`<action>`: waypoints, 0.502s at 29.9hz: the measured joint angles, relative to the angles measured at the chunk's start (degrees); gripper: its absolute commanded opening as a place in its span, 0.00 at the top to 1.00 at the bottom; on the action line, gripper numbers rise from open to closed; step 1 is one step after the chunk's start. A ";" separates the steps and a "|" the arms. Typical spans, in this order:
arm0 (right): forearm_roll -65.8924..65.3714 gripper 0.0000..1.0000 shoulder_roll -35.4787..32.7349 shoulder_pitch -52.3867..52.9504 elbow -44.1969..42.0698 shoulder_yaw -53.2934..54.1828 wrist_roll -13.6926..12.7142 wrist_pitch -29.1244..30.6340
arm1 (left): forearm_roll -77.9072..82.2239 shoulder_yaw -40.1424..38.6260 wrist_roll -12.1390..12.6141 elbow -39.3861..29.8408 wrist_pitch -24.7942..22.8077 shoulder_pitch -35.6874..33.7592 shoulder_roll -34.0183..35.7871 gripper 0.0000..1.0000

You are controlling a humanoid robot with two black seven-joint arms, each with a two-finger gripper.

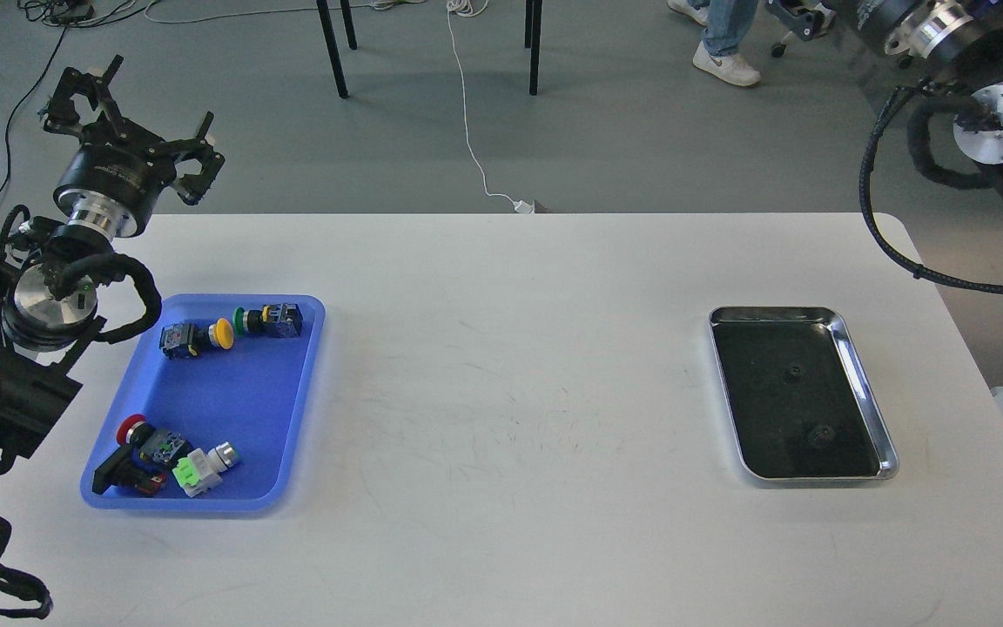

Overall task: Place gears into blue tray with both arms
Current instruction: 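Move the right gripper forward over the silver tray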

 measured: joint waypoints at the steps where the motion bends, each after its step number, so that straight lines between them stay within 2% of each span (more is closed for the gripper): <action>1: -0.57 0.01 0.33 1.83 0.01 -3.36 -0.01 0.04 | -0.01 0.00 0.02 -0.25 0.00 -0.01 0.29 0.02; 7: -2.62 0.01 3.30 8.93 0.52 -18.35 -0.30 0.06 | -0.04 0.11 0.21 -0.79 -0.42 -0.07 2.86 0.02; 12: -8.22 0.01 4.75 15.53 2.58 -29.02 -2.95 2.10 | -0.04 0.12 0.21 -0.97 -0.81 -0.12 5.25 0.02; 15: -10.78 0.01 5.99 20.45 4.24 -37.64 -3.52 4.37 | -0.04 -0.13 0.09 -0.98 -0.94 -0.14 6.05 0.02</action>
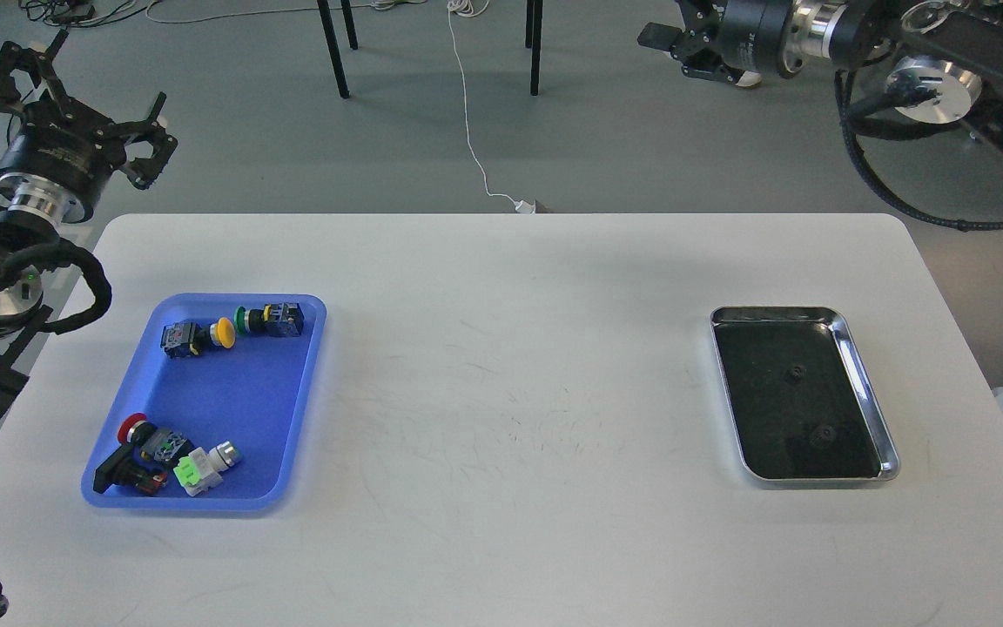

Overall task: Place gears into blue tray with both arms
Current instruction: 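Move the right gripper forward over the silver tray, then lower the right gripper into the silver tray and grasp a small black round piece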

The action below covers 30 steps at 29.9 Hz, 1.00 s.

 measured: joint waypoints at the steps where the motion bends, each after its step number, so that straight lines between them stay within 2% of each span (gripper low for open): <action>1: -1.14 0.01 0.41 1.51 1.17 -3.04 -0.04 0.29 | 0.00 -0.07 -0.02 -0.03 -0.02 0.00 0.09 0.02; 7: -14.12 0.01 1.30 7.76 12.16 -18.32 0.31 0.57 | 0.00 0.19 -0.07 -0.12 -0.63 -0.03 -0.29 0.02; 12: -25.87 0.04 -1.81 8.56 19.54 -26.50 0.66 0.20 | -0.08 0.05 -0.21 -0.07 -1.71 0.42 -0.13 0.02; 14: -30.07 0.06 -2.54 8.10 20.92 -29.37 0.82 -1.81 | -0.15 -0.03 -0.22 -0.04 -1.77 0.48 0.15 0.02; 18: -37.00 0.07 -2.56 5.42 21.50 -35.11 1.80 -8.01 | -0.18 -0.07 -0.21 -0.02 -1.83 0.55 0.67 0.02; 24: -38.95 0.08 -1.50 0.25 19.33 -36.64 2.15 -9.73 | -0.18 -0.08 -0.21 -0.01 -1.83 0.83 0.74 0.02; 28: -39.10 0.23 -0.83 -2.59 17.15 -36.59 2.19 -9.85 | -0.18 -0.02 -0.21 -0.02 -1.74 0.93 0.57 0.02; 30: -39.21 0.27 -0.70 -3.99 16.27 -36.57 2.20 -9.86 | -0.18 0.06 -0.22 -0.02 -1.68 0.93 0.55 0.02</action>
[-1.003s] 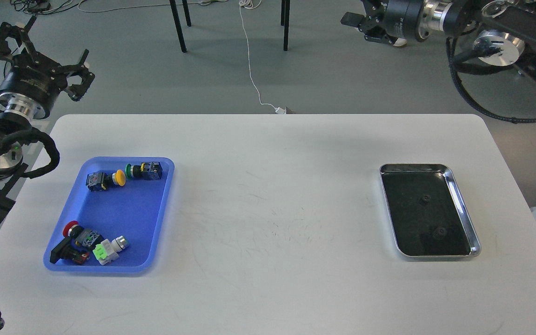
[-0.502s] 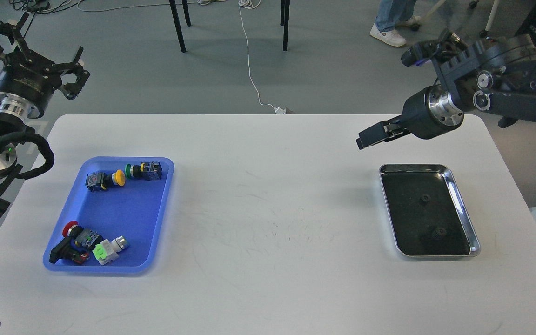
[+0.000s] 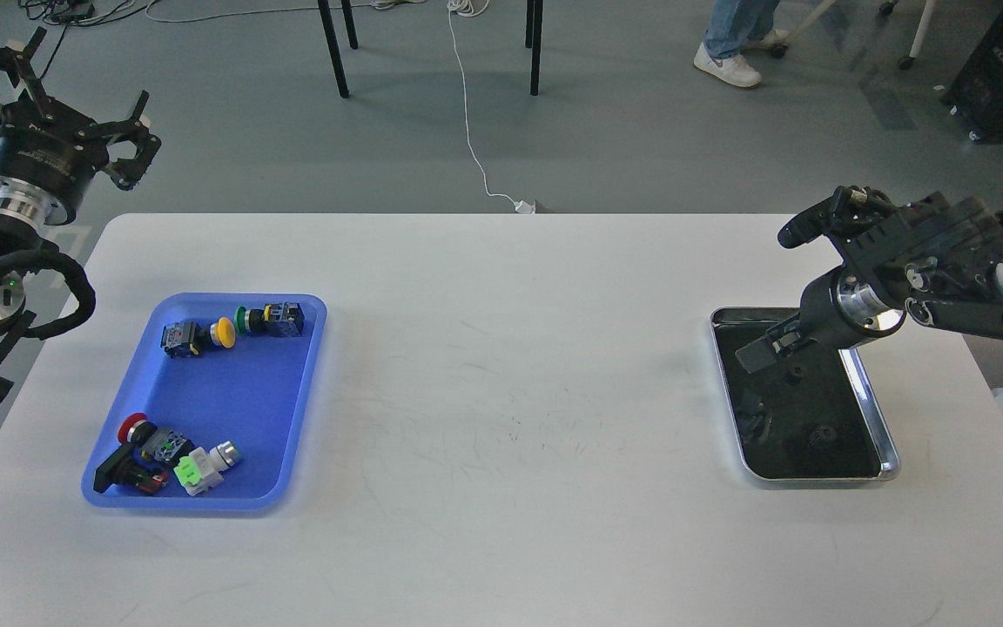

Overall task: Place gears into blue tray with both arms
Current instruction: 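Lower the right gripper into the silver tray and grasp a small black round piece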

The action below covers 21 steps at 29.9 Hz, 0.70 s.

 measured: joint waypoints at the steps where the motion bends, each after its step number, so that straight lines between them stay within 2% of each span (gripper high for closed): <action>1: -0.02 0.28 0.02 -0.73 -0.56 0.00 0.00 0.00 | 0.00 0.02 0.00 0.00 0.01 0.00 -0.01 0.02; 14: -1.27 0.34 0.00 -9.91 -9.55 2.20 -0.18 -0.35 | 0.00 0.05 -0.03 0.35 0.06 0.37 -0.16 0.02; 21: -1.33 0.46 1.00 -13.12 -13.30 3.66 -0.13 -0.79 | 0.09 0.11 -0.03 0.61 0.02 0.44 -0.13 0.02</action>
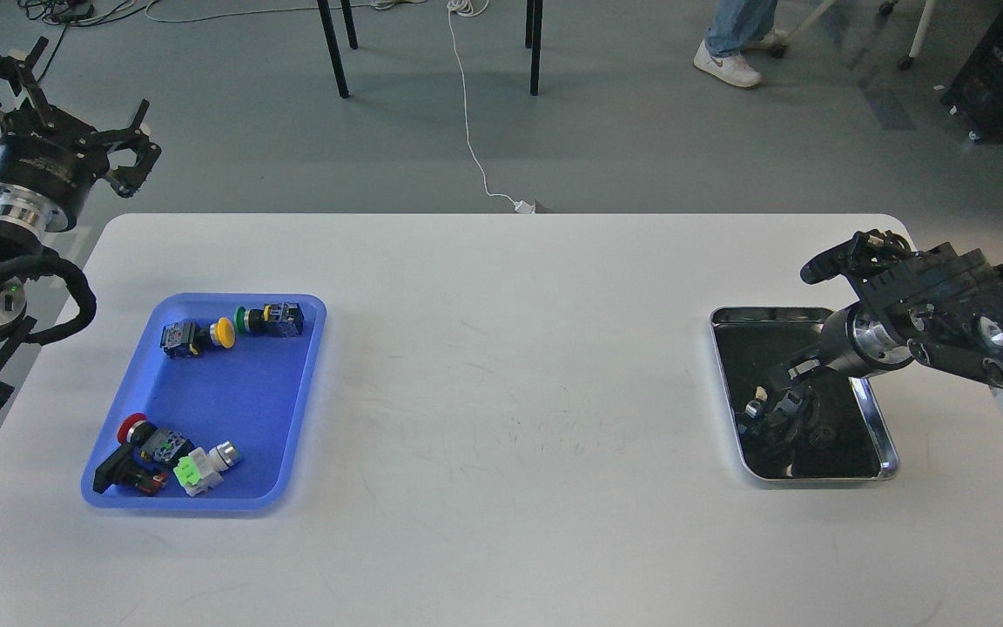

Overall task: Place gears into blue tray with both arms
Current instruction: 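Lower the right gripper into the silver tray and grasp a small black round piece, then lift the black piece and carry it toward the table center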

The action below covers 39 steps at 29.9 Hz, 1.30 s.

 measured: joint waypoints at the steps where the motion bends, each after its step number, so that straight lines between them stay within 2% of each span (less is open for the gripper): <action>1: 0.01 0.46 0.19 -0.25 -0.25 0.27 0.02 -0.08 | 0.00 0.01 0.00 0.03 -0.02 0.00 0.00 0.02; 4: 0.03 0.49 0.38 -0.69 -0.52 0.88 0.03 -0.18 | 0.01 0.02 0.00 0.08 -0.04 0.00 0.08 0.02; 8: 0.05 0.65 0.36 -0.98 -0.38 1.08 0.08 -0.18 | 0.07 0.03 0.06 0.15 -0.14 0.01 0.18 0.02; 13: 0.11 0.67 0.00 -1.30 -0.09 1.19 0.18 -0.13 | 0.09 0.03 0.10 0.17 -0.15 0.01 0.21 0.02; 20: 0.05 0.79 -0.36 -1.39 -0.02 1.19 0.19 -0.12 | 0.09 0.03 0.10 0.18 -0.15 0.01 0.46 0.02; 28: -0.27 0.81 -0.85 -0.18 0.88 1.14 1.00 0.00 | 0.09 0.03 0.10 0.18 -0.15 0.01 1.24 0.02; 33: -0.53 0.81 -0.75 5.97 4.13 1.37 2.18 -0.05 | 0.03 0.03 0.10 0.16 -0.15 0.01 1.61 0.02; 39: 0.28 0.81 1.71 10.79 9.40 8.23 2.26 -0.18 | 0.00 0.03 0.10 0.17 -0.03 0.01 1.62 0.02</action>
